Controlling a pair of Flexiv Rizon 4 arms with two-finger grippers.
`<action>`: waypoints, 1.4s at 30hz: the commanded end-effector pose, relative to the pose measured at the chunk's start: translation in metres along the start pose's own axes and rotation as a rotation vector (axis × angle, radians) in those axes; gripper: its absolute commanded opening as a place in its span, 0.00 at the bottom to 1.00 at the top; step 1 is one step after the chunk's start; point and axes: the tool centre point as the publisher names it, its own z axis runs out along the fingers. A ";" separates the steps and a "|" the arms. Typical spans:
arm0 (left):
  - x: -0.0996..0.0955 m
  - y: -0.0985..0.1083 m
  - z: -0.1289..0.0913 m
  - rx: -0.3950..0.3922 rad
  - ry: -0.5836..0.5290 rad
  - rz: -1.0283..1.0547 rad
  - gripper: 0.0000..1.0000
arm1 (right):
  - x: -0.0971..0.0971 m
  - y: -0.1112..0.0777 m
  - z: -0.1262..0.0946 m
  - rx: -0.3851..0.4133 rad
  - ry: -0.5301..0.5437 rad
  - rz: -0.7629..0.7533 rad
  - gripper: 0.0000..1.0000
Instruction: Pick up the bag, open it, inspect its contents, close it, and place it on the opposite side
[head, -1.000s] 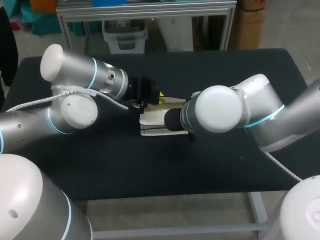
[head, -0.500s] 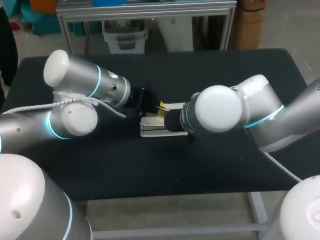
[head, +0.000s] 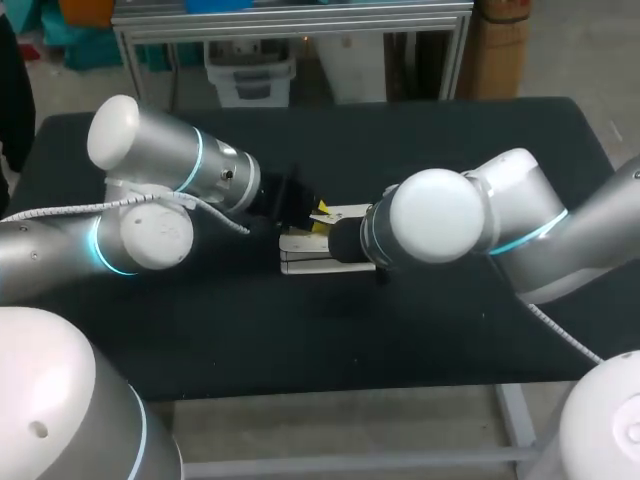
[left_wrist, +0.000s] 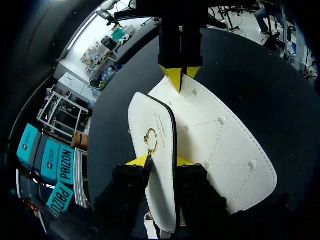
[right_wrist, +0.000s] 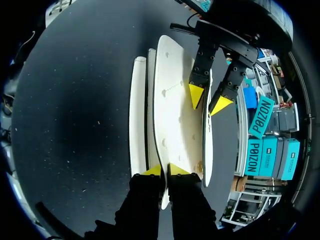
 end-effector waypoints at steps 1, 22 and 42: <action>0.008 0.005 -0.008 0.040 -0.022 -0.006 0.61 | -0.001 0.000 0.002 0.004 0.003 0.000 0.00; 0.013 0.003 -0.011 0.071 -0.032 0.097 0.00 | -0.001 0.000 0.003 0.007 0.016 0.004 0.00; 0.024 0.006 -0.008 0.126 0.153 0.157 0.00 | 0.001 0.001 0.004 0.014 0.025 0.007 0.00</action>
